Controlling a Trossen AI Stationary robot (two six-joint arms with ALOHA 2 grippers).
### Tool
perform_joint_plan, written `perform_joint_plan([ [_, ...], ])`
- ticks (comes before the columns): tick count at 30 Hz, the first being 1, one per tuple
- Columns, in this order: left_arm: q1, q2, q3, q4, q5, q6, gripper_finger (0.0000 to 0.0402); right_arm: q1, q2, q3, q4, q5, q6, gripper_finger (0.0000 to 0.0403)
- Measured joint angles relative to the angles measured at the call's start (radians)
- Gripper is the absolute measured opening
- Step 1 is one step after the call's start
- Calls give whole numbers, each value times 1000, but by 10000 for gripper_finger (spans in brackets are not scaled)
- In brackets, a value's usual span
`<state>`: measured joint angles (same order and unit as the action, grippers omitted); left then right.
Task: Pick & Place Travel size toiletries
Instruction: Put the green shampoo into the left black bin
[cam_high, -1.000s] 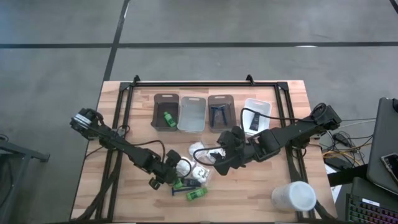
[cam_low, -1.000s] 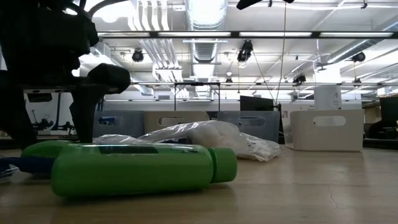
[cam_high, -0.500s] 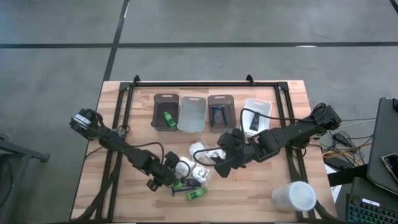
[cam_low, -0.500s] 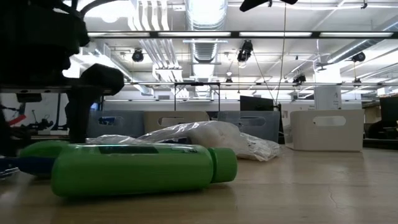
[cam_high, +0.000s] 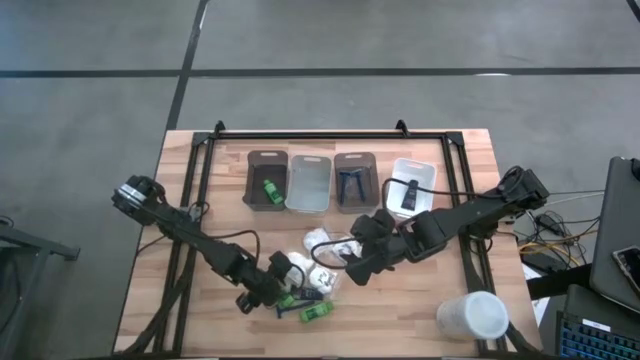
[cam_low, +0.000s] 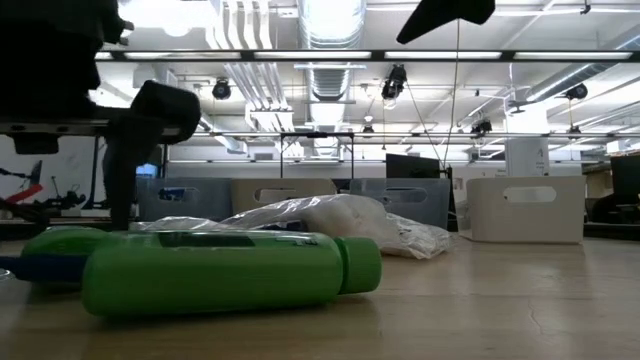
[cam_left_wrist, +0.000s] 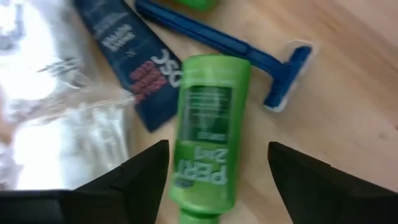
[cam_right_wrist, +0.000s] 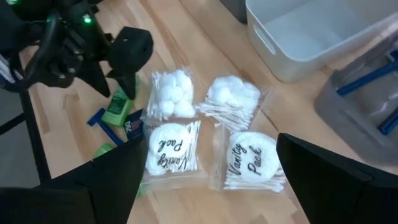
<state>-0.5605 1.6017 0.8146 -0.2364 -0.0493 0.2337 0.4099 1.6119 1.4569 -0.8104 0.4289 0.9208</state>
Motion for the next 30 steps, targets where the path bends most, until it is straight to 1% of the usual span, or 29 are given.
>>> perform_joint_plan([
  [6, 1, 41, 3, 0, 21, -34, 250, 0, 0, -7, 13, -58, -1, 325],
  [10, 3, 43, 3, -5, 37, -107, 227, 0, 0, -7, 17, -64, -12, 310],
  [13, 2, 34, 1, -13, 35, -197, 204, 0, 2, -7, 17, -64, -17, 300],
  [17, 3, 24, 0, -30, 29, -372, 169, 0, 4, -7, 22, -63, -54, 286],
  [20, 3, 6, -2, -71, 5, -547, 150, 0, 3, -7, 64, -63, -102, 278],
  [23, 3, -23, -5, -134, -27, -708, 146, -8, 1, -7, 122, -62, -150, 269],
  [26, -3, -69, -16, -157, -48, -848, 146, -26, 0, -7, 164, -59, -192, 261],
  [30, -13, -143, -50, -241, -85, -1042, 146, -55, 0, -7, 184, -58, -203, 250],
])
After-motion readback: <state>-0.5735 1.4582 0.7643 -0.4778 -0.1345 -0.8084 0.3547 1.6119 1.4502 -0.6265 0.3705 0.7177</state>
